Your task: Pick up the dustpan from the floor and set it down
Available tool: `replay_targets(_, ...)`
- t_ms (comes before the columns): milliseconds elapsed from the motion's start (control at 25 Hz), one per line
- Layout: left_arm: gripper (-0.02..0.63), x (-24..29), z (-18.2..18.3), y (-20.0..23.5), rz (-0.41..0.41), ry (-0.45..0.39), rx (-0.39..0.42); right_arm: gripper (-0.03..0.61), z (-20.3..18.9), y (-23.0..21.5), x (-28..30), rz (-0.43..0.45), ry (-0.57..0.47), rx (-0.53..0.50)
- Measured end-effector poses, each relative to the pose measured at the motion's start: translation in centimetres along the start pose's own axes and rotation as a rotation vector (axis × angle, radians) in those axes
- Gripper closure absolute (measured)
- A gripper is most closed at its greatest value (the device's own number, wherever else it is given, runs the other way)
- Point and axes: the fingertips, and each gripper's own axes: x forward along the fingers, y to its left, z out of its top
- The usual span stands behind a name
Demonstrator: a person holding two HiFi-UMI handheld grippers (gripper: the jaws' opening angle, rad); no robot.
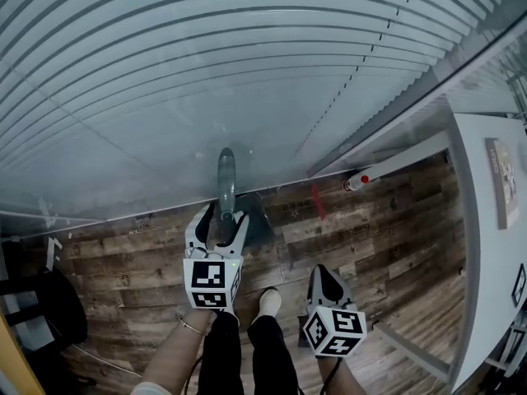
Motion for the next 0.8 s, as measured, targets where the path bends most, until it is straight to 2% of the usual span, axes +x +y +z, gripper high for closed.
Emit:
replay_targets(560,0.315,2.2,0.0,0.4,0.044,-0.010,-0.024,0.546,0.6,-0.6,0.4,-0.002,-0.004,-0.005)
replay_targets(720,0.393,2.7,0.0,0.7,0.063,0.000,-0.022,0.546,0.3,-1.1,0.2,-0.010,0.001,0.004)
replay_targets(800,0.404,2.7,0.0,0.8,0.074,0.000,-0.019,0.546,0.0,-1.3,0.1,-0.011,0.006,0.014)
